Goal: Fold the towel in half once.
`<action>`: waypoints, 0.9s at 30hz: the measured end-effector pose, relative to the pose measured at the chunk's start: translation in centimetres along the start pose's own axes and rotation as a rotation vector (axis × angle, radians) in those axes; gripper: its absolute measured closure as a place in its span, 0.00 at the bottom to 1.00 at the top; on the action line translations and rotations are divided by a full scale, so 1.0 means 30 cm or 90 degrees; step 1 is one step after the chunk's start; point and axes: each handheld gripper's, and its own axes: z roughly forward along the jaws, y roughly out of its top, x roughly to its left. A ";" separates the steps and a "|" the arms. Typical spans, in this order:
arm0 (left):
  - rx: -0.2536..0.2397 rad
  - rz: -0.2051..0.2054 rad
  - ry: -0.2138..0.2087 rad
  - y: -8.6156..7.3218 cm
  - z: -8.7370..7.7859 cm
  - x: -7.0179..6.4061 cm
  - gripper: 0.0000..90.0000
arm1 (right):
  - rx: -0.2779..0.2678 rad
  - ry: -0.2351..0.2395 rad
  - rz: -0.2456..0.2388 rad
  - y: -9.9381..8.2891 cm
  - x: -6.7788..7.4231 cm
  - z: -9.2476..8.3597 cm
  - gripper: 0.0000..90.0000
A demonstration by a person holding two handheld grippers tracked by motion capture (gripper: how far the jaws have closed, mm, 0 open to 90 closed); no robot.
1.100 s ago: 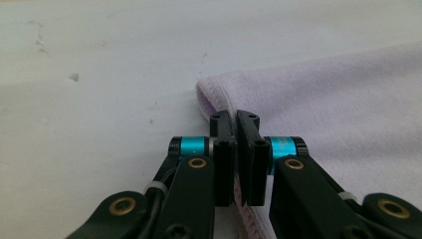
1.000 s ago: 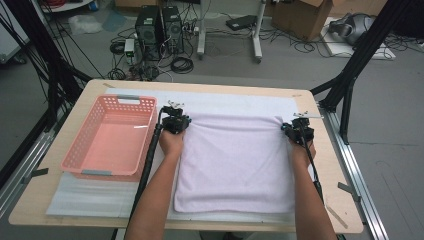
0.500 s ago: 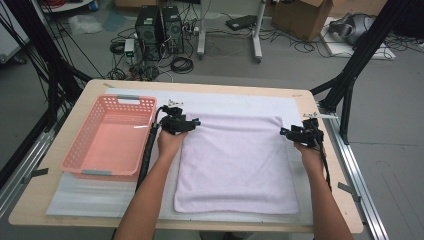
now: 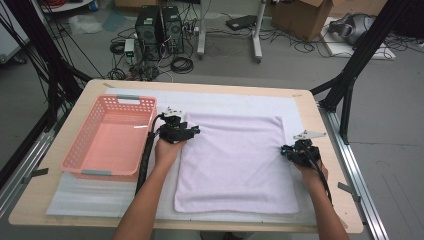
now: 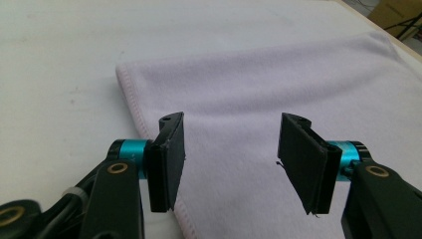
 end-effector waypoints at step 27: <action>0.011 0.000 0.132 -0.119 -0.060 -0.044 0.96 | -0.052 -0.033 0.075 -0.112 0.070 -0.091 0.96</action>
